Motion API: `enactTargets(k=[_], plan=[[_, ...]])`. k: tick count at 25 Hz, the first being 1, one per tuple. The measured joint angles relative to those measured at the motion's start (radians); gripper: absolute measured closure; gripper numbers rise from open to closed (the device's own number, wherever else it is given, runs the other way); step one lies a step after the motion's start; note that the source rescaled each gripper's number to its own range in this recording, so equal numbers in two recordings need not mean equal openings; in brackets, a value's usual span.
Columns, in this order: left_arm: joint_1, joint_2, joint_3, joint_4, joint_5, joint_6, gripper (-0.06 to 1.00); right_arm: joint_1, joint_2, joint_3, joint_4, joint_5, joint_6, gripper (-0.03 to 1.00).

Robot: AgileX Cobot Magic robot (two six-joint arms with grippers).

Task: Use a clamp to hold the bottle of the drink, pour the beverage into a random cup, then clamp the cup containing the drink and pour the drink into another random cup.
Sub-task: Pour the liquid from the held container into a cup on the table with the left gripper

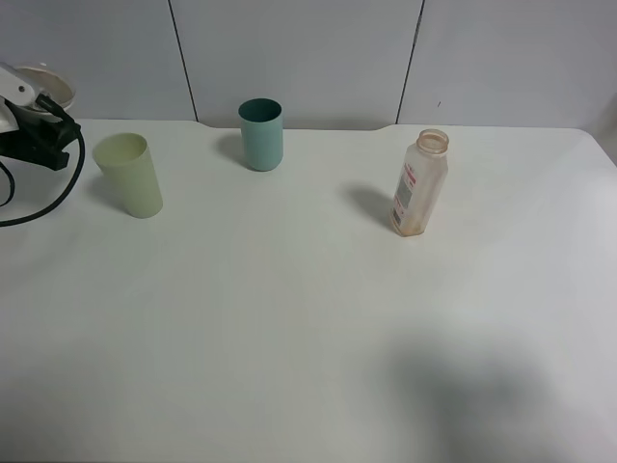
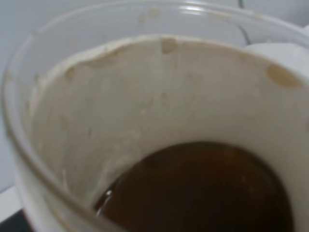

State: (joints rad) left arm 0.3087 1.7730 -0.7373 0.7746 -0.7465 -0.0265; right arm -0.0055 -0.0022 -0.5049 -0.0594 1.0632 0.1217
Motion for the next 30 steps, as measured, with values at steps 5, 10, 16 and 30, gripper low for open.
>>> enactTargets(k=[5, 10, 16, 30], plan=[[-0.009, 0.000, 0.000, -0.001, 0.028, 0.040, 0.94, 0.000, 0.000, 0.000, 0.000, 0.000, 0.000, -0.03], [-0.009, 0.000, 0.000, -0.002, 0.048, 0.046, 0.94, 0.000, 0.000, 0.000, 0.000, 0.000, 0.000, -0.03], [-0.009, 0.000, -0.013, 0.000, 0.070, 0.058, 0.94, 0.000, 0.000, 0.000, 0.000, 0.000, 0.000, -0.03], [-0.073, 0.000, -0.059, 0.031, 0.168, 0.123, 0.94, 0.000, 0.000, 0.000, 0.000, 0.000, 0.000, -0.03]])
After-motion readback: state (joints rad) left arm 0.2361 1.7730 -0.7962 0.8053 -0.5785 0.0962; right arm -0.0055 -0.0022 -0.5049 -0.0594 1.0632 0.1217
